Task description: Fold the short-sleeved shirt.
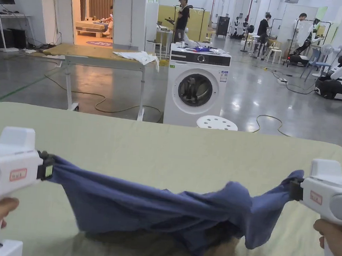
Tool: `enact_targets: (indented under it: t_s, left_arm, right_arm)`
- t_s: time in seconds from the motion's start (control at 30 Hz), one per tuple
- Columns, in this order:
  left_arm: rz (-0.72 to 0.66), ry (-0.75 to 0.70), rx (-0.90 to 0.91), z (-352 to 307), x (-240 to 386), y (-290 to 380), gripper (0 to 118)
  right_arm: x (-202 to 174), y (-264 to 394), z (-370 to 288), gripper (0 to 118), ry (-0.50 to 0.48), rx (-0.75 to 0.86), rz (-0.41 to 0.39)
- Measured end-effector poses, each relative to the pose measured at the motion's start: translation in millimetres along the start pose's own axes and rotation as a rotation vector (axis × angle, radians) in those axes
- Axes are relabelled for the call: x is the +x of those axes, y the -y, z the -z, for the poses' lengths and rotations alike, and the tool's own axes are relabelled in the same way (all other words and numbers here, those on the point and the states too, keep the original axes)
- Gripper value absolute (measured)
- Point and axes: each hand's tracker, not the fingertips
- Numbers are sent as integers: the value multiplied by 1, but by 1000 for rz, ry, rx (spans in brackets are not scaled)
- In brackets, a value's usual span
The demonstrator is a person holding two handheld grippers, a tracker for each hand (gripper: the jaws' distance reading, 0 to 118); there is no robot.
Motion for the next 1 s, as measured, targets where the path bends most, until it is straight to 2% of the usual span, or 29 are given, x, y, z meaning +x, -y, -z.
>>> enact_targets:
  t_s: [0.2,0.37,0.43,0.73,1.0]
  left_arm:
    - [16,-48,90,5,-15,-92,0]
    - [-5,-76,140,14,-24,-155,0]
    - [7,-96,162,19,-25,-177,0]
    - [45,-131,239,29,-34,-260,0]
    - [75,-146,302,36,-32,-306,0]
  right_arm:
    - [-7,-79,-15,3,2,135,3]
    - [-23,-143,-22,3,13,235,-43]
    - [-28,-167,-24,3,8,260,-38]
    - [-39,-255,-15,3,44,337,-53]
    - [-41,-313,-6,3,86,388,-41]
